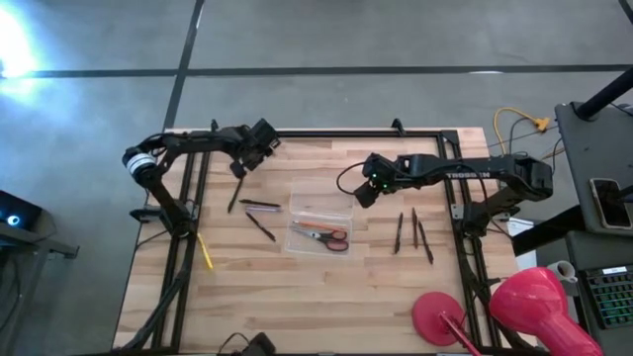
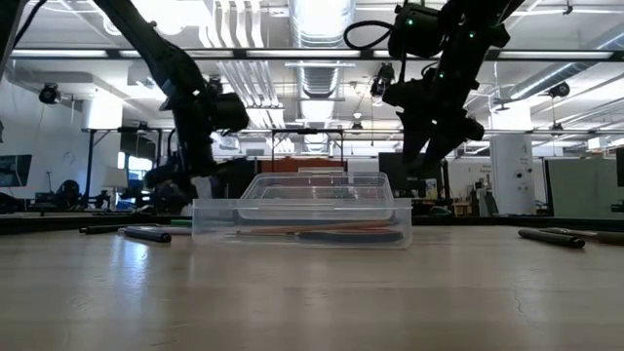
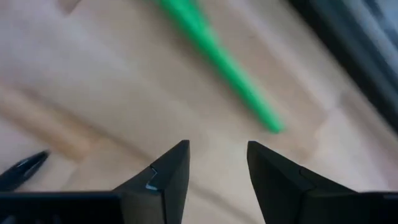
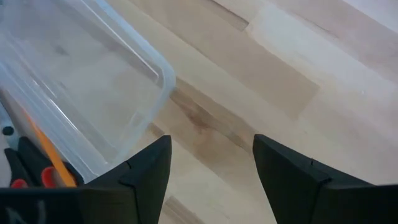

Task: Pick & place school supplies into a supply box
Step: Put the green pen into the transparent supply box

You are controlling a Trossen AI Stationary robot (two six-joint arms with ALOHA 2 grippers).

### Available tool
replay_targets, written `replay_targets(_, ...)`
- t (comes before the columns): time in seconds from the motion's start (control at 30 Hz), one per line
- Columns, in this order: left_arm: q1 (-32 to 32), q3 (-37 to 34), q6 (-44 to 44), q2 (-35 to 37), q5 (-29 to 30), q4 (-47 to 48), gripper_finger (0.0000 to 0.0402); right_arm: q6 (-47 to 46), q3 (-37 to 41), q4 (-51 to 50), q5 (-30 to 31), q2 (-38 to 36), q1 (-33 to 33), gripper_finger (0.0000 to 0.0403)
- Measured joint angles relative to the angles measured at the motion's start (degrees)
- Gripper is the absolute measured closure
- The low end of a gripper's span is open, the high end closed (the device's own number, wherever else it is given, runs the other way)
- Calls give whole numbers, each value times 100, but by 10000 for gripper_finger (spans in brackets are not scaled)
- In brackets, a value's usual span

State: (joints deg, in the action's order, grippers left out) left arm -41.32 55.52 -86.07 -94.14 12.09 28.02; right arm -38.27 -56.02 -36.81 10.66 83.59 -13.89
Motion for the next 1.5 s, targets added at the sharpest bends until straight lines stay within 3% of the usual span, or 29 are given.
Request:
replay_targets(0.2,-399,428,287,-61,312,216,256,-60,232,15,-20,0,0,183)
replay_targets(0.73,-1173,371,-102,-309,-128,438,257,-198,322,117,-16,0,50,183)
replay_targets(1.13,-1159,471,-216,-672,-354,449,256,-211,322,148,-7,0,50,183)
replay_targets(1.5,-861,190,816,-581,-323,815,265,-180,322,164,30,0,48,183)
